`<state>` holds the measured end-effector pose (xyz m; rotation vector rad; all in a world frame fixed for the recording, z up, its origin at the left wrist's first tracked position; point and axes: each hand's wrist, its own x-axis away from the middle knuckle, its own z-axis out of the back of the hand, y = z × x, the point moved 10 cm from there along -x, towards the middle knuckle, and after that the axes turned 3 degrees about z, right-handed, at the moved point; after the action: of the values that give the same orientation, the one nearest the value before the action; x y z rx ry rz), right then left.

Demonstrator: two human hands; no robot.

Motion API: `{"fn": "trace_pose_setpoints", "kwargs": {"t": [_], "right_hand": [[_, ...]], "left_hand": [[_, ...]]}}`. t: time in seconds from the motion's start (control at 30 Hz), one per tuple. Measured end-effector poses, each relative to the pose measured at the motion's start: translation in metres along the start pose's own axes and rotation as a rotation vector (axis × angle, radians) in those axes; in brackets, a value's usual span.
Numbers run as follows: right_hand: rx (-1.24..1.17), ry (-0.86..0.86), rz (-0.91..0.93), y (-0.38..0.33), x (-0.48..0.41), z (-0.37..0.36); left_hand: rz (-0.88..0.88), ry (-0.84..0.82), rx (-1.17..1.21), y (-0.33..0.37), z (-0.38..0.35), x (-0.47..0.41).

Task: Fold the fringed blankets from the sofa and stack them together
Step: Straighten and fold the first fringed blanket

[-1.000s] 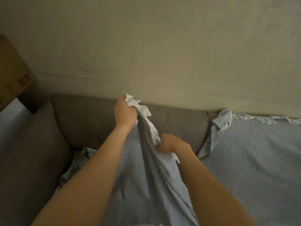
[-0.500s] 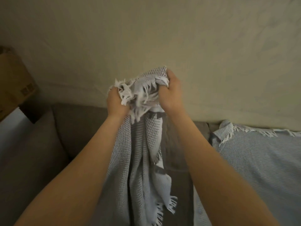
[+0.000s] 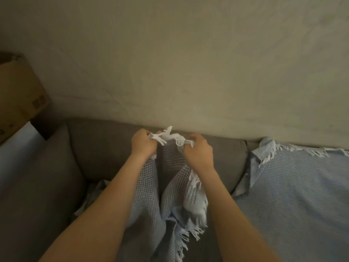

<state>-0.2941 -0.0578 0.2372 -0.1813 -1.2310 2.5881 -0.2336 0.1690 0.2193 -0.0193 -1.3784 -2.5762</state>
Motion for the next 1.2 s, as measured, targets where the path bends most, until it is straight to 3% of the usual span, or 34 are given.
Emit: {"fn": "trace_pose_setpoints", "kwargs": {"t": [0.1, 0.23, 0.33, 0.4, 0.6, 0.77, 1.07, 1.2], "right_hand": [[-0.141, 0.04, 0.164, -0.011, 0.015, 0.002], [-0.217, 0.054, 0.299, -0.01, 0.027, -0.004], [-0.205, -0.208, 0.363, -0.01, 0.032, -0.037], [-0.133, -0.357, 0.352, -0.003, 0.037, -0.061], [0.304, -0.46, 0.307, 0.011, 0.022, -0.057], [0.228, -0.352, 0.434, -0.019, 0.017, -0.028], [-0.076, 0.057, 0.46, -0.056, 0.003, 0.047], [-0.209, 0.116, 0.476, -0.068, 0.003, 0.074]], "left_hand": [[0.051, -0.078, -0.027, -0.026, -0.016, 0.01], [0.065, -0.303, 0.066, -0.039, -0.044, 0.026], [-0.111, -0.386, 0.082, -0.014, -0.053, 0.041], [-0.187, -0.426, 0.075, -0.002, -0.057, 0.048], [-0.312, -0.486, 0.005, -0.008, -0.068, 0.053], [-0.319, -0.609, -0.11, -0.038, -0.081, 0.054], [-0.247, -0.395, -0.206, -0.029, -0.065, 0.02], [-0.228, -0.403, -0.324, -0.03, -0.069, 0.014]]}}
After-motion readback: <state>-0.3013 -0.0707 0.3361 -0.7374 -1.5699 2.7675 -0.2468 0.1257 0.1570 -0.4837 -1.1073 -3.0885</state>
